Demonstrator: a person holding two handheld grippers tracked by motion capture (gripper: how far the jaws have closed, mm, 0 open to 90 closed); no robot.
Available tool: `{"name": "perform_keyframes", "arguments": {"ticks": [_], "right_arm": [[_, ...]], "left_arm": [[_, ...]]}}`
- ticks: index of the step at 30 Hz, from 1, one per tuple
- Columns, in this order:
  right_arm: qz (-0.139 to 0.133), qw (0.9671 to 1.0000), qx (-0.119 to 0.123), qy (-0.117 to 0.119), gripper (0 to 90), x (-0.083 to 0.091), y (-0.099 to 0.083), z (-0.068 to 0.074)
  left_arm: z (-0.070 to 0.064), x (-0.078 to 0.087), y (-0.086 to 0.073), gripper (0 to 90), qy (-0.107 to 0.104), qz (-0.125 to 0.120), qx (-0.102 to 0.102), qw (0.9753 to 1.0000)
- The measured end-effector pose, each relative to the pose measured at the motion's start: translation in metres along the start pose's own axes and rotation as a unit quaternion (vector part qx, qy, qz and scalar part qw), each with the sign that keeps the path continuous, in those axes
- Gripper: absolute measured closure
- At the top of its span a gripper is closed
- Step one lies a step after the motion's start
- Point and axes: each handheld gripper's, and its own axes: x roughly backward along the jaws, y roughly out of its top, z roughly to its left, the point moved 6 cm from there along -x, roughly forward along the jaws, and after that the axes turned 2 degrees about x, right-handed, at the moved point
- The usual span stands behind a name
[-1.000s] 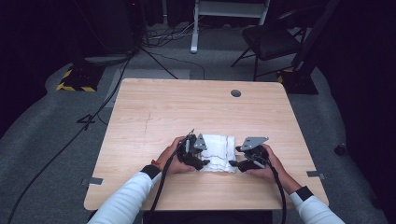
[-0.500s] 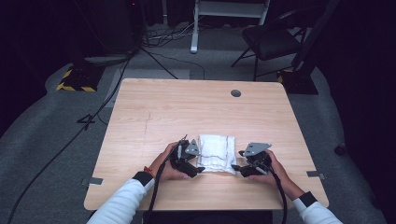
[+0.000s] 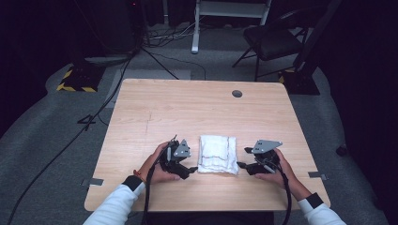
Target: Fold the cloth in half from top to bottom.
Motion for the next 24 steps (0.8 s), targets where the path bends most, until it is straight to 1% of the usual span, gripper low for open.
{"name": "perform_keyframes", "arguments": {"ticks": [4,6,8,12,16,18,19,21,24], "right_arm": [[-0.004,1.0000,-0.002,-0.003,33.5,0.004,0.000,-0.003],[-0.008,1.0000,0.000,-0.002,33.5,0.007,0.000,-0.004],[-0.008,1.0000,0.000,-0.005,33.5,0.009,-0.001,-0.006],[-0.008,0.9999,0.001,-0.009,33.4,0.014,-0.005,-0.008],[-0.001,0.9996,0.008,-0.026,32.8,0.020,-0.010,-0.010],[0.002,0.9994,0.010,-0.034,32.3,0.023,-0.013,-0.012],[0.005,0.9990,0.010,-0.042,32.2,0.026,-0.015,-0.013],[0.012,0.9983,0.015,-0.056,31.7,0.028,-0.020,-0.016],[0.024,0.9971,0.020,-0.069,30.9,0.032,-0.029,-0.020]], "left_arm": [[0.000,0.002,-0.004,20.4,0.004,0.010,-0.004,0.9999],[0.001,0.004,-0.008,20.6,0.012,0.017,-0.009,0.9997],[0.002,0.007,-0.010,20.6,0.016,0.017,-0.007,0.9997],[0.006,0.016,-0.015,20.7,0.032,0.016,-0.004,0.9993],[0.009,0.024,-0.023,20.7,0.057,0.023,-0.001,0.9981],[0.008,0.029,-0.028,21.5,0.060,0.024,-0.003,0.9979],[0.009,0.031,-0.030,21.8,0.065,0.027,-0.003,0.9975],[0.009,0.034,-0.034,21.7,0.071,0.028,0.001,0.9970],[0.011,0.038,-0.042,21.1,0.078,0.033,0.008,0.9963]]}}
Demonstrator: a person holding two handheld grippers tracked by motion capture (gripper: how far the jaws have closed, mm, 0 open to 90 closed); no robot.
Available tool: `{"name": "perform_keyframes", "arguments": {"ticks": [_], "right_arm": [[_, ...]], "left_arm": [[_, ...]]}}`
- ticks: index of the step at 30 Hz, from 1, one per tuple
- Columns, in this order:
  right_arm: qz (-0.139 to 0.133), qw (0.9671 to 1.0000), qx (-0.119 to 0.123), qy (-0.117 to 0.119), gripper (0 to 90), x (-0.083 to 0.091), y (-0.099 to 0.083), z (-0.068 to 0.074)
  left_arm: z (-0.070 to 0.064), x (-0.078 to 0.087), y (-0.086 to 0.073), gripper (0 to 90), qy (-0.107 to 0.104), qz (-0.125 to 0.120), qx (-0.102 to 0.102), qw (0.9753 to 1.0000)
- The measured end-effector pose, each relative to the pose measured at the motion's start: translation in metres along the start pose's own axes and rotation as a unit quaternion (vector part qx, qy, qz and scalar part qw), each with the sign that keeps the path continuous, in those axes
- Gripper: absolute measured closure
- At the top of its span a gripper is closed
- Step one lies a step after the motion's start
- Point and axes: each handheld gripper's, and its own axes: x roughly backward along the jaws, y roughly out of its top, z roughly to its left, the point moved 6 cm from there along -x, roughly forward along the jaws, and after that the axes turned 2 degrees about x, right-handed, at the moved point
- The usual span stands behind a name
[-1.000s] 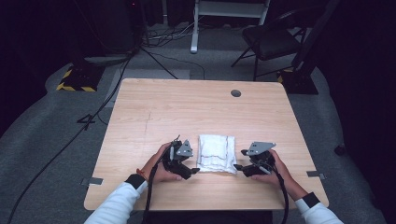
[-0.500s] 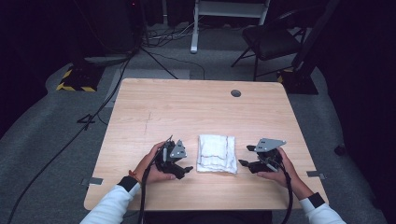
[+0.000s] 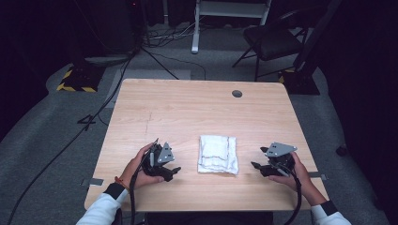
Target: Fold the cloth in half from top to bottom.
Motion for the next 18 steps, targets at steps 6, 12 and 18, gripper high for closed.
{"name": "perform_keyframes", "arguments": {"ticks": [6,12,18], "right_arm": [[0.015,0.9996,-0.005,-0.022,29.5,0.005,-0.017,-0.008],[0.015,0.9992,-0.016,-0.034,29.4,0.013,-0.031,-0.013],[0.014,0.9985,-0.038,-0.037,28.7,0.019,-0.047,-0.019]], "left_arm": [[0.008,0.004,-0.016,19.5,0.017,0.015,0.017,0.9996],[0.012,0.008,-0.031,20.0,0.043,0.032,0.005,0.9986],[0.014,0.011,-0.042,19.8,0.045,0.033,0.012,0.9984]]}}
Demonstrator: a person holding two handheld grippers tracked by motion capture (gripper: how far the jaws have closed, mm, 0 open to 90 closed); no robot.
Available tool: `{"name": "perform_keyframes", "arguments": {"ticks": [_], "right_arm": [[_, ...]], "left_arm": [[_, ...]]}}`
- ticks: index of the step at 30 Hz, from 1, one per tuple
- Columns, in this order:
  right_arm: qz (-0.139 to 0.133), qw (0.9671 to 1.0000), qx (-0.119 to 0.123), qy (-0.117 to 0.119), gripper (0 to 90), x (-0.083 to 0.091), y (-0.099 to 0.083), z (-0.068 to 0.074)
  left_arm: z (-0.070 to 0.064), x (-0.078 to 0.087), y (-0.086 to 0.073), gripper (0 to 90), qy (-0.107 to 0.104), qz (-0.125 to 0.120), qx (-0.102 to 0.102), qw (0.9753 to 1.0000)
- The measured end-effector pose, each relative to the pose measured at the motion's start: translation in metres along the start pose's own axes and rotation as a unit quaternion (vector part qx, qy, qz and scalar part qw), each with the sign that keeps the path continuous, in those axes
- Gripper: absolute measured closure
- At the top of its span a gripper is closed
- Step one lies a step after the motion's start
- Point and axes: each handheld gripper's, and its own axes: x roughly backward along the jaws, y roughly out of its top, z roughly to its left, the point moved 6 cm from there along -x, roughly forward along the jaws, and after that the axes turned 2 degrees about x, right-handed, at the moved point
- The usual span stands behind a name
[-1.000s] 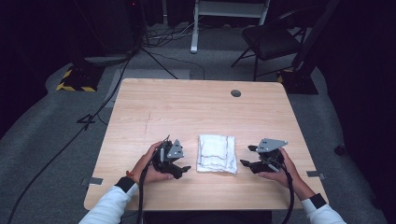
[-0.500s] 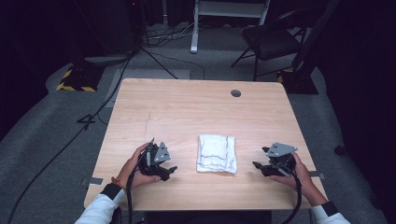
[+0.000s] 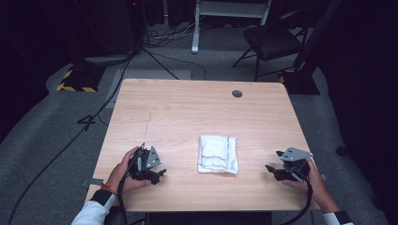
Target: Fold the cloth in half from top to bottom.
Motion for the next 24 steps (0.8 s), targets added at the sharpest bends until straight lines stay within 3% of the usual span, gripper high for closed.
{"name": "perform_keyframes", "arguments": {"ticks": [2,6,15,19,21,24], "right_arm": [[0.003,1.0000,-0.008,-0.003,28.4,0.001,-0.006,-0.003],[-0.010,0.9989,-0.043,0.015,27.3,0.005,-0.018,-0.009],[-0.012,0.9947,-0.102,-0.001,26.4,0.014,-0.049,-0.026],[-0.024,0.9903,-0.136,-0.003,27.4,0.017,-0.063,-0.030],[-0.020,0.9899,-0.139,-0.016,26.2,0.019,-0.065,-0.032],[-0.021,0.9875,-0.155,-0.018,25.1,0.019,-0.068,-0.032]], "left_arm": [[0.004,0.003,-0.002,19.7,-0.018,-0.019,0.024,0.9994],[0.009,0.006,-0.007,19.7,-0.033,-0.029,0.046,0.9980],[0.020,0.010,-0.025,19.3,-0.031,-0.027,0.071,0.9967],[0.025,0.009,-0.038,19.3,-0.035,-0.016,0.084,0.9958],[0.027,0.007,-0.044,18.9,-0.040,-0.011,0.091,0.9949],[0.032,0.007,-0.054,17.3,-0.050,-0.015,0.121,0.9913]]}}
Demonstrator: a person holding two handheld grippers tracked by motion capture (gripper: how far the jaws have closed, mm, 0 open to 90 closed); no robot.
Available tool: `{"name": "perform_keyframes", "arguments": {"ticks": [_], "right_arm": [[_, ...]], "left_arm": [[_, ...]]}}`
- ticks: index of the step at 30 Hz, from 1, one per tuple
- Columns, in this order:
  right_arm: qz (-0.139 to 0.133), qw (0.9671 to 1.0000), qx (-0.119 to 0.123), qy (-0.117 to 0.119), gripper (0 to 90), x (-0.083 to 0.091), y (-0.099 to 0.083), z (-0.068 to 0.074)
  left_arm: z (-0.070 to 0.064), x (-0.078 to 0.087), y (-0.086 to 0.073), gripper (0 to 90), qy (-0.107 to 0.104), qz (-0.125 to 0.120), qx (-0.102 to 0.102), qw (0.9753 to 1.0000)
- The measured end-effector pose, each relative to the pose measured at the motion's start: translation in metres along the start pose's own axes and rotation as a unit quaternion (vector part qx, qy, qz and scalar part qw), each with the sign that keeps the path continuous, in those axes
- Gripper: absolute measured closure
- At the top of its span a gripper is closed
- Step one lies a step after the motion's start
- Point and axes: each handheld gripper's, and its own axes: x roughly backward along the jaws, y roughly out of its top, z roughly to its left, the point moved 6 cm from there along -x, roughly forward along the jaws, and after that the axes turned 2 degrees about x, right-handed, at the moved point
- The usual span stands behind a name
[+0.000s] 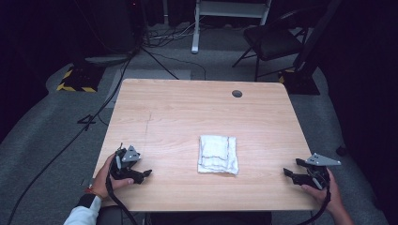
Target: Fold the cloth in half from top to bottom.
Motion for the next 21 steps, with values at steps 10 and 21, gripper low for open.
{"name": "perform_keyframes", "arguments": {"ticks": [10,21], "right_arm": [[0.004,1.0000,-0.006,0.002,23.5,-0.0011,0.0000,-0.0011],[0.005,1.0000,-0.008,-0.001,21.9,-0.0012,-0.0001,-0.0015]], "left_arm": [[0.0043,0.0038,-0.0097,16.2,0.019,-0.025,0.034,0.9989],[0.0035,0.0041,-0.0101,16.2,0.024,-0.025,0.039,0.9986]]}}
